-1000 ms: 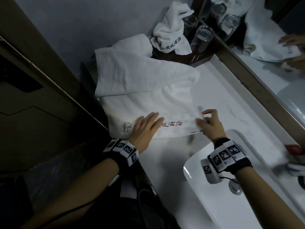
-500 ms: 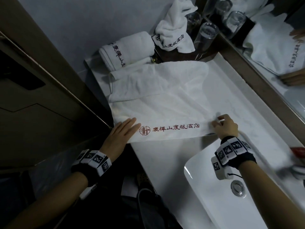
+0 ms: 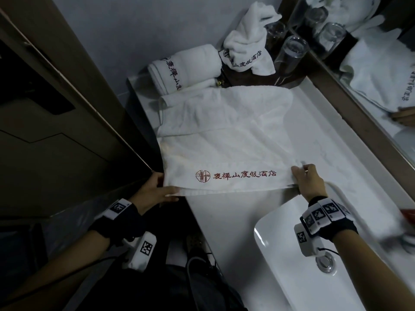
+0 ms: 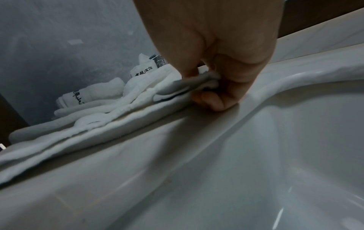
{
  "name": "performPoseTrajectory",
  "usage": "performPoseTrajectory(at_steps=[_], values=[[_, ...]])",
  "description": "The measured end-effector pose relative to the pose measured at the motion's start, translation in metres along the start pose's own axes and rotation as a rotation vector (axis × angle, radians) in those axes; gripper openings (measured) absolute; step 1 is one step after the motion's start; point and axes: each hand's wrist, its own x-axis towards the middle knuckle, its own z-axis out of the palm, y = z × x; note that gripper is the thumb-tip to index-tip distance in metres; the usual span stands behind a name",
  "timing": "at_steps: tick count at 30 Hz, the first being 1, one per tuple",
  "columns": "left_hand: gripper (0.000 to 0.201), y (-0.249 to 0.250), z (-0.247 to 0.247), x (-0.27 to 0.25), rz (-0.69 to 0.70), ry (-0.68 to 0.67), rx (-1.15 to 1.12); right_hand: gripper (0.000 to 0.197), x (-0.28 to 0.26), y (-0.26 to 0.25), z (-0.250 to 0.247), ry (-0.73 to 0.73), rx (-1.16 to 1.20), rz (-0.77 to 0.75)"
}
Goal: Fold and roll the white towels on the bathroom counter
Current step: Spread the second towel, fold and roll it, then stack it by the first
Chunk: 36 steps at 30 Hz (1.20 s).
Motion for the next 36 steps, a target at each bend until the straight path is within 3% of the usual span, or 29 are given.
performPoseTrajectory(at_steps=[4, 7, 9, 13, 16, 18, 19, 21, 24, 29, 33, 36], values=[[0.029, 0.010, 0.002, -0.002, -0.042, -0.098, 0.011, 0.040, -0.002, -0.001, 0.007, -0.022, 0.000, -0.027], [0.020, 0.013, 0.006, 0.001, -0.044, 0.024, 0.006, 0.044, -0.004, -0.004, 0.010, -0.043, 0.033, -0.056], [0.018, 0.012, 0.003, 0.004, 0.026, 0.119, 0.201, 0.045, -0.008, -0.003, 0.010, -0.035, 0.006, -0.060], [0.034, 0.007, -0.008, 0.004, 0.138, 0.126, 0.683, 0.025, -0.012, -0.005, 0.008, -0.063, -0.234, 0.010], [0.029, 0.002, -0.013, 0.005, 0.110, 0.098, 0.787, 0.040, -0.010, -0.009, -0.002, -0.203, -0.486, 0.062], [0.022, 0.005, -0.017, 0.006, 0.054, 0.073, 0.771, 0.035, -0.005, -0.011, -0.012, -0.248, -0.579, 0.023], [0.029, 0.009, -0.020, 0.008, 0.036, 0.065, 0.755, 0.034, -0.001, -0.013, -0.018, -0.244, -0.588, 0.011], [0.038, 0.026, -0.025, 0.016, 0.092, 0.129, 0.778, 0.042, 0.008, -0.022, -0.025, -0.213, -0.527, -0.010], [0.033, 0.064, -0.030, 0.036, 0.292, 0.319, 0.784, 0.056, 0.023, -0.048, -0.028, -0.101, -0.269, -0.062], [0.027, 0.116, -0.015, 0.069, 0.470, 0.346, 0.731, 0.050, 0.052, -0.095, -0.021, -0.009, -0.091, -0.123], [0.034, 0.135, -0.009, 0.096, 0.448, 0.376, 0.728, 0.039, 0.082, -0.127, -0.018, 0.041, 0.005, -0.049], [0.037, 0.143, -0.007, 0.110, 0.392, 0.360, 0.692, 0.059, 0.099, -0.142, -0.017, 0.013, 0.028, 0.058]])
